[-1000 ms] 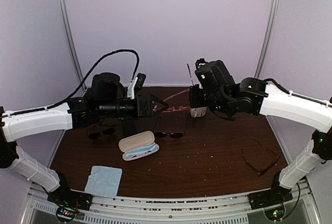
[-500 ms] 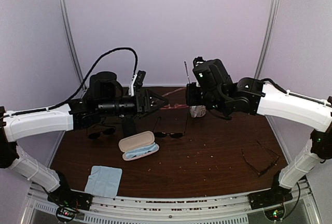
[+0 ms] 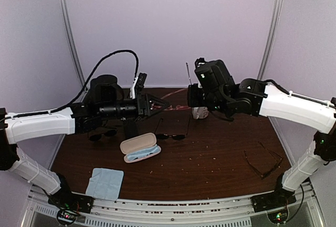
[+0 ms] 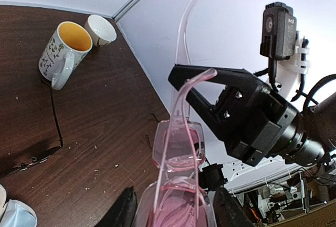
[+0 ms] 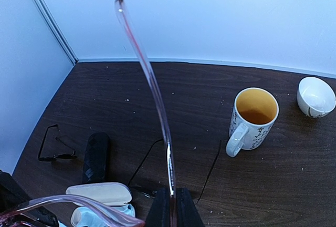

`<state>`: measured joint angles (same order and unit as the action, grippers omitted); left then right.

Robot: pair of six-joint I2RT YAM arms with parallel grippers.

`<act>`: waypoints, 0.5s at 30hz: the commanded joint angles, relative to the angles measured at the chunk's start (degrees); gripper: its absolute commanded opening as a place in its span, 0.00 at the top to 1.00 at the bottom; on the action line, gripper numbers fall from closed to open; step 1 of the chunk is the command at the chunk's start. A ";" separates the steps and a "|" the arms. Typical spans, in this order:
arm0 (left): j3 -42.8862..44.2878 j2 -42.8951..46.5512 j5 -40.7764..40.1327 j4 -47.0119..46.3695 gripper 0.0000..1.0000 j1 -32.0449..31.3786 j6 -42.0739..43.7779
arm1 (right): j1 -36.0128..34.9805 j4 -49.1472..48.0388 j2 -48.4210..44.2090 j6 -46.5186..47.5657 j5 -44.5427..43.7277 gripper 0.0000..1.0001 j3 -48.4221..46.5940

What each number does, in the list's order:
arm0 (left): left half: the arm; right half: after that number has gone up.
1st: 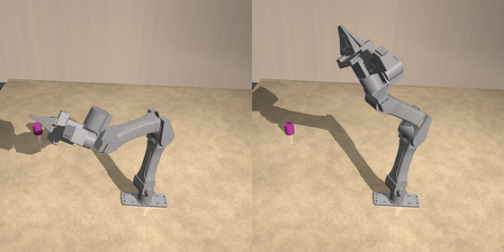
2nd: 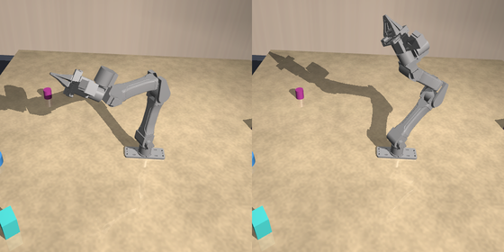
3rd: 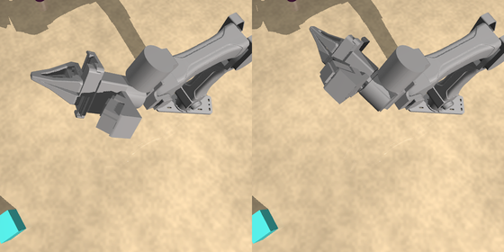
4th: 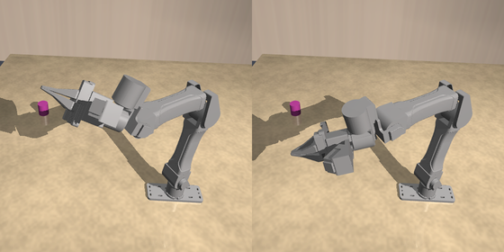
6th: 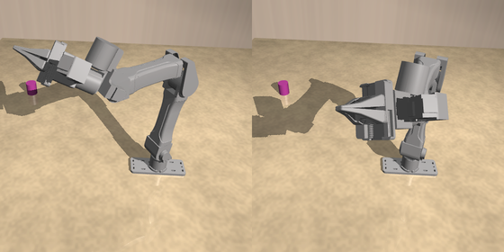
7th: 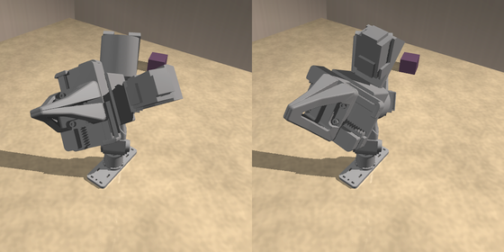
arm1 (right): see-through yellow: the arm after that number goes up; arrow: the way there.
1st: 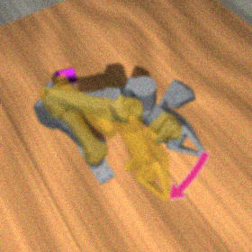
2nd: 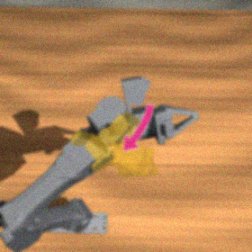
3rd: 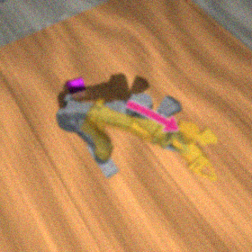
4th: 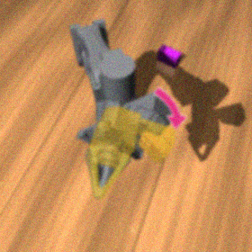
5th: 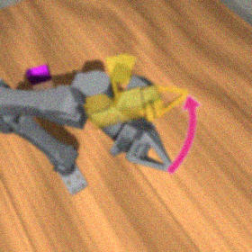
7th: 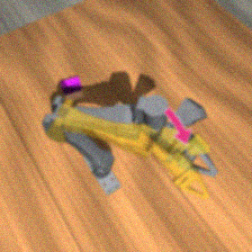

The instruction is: Organize the sunglasses

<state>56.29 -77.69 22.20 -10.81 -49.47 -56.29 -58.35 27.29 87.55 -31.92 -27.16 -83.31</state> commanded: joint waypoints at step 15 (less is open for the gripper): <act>-0.01 0.75 -3.43 2.39 0.77 1.04 6.46 | 3.52 3.30 -9.44 -0.65 2.42 0.57 8.66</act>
<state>55.72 -77.69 20.80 -9.76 -49.43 -53.43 -56.42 27.55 83.55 -33.12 -23.97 -76.82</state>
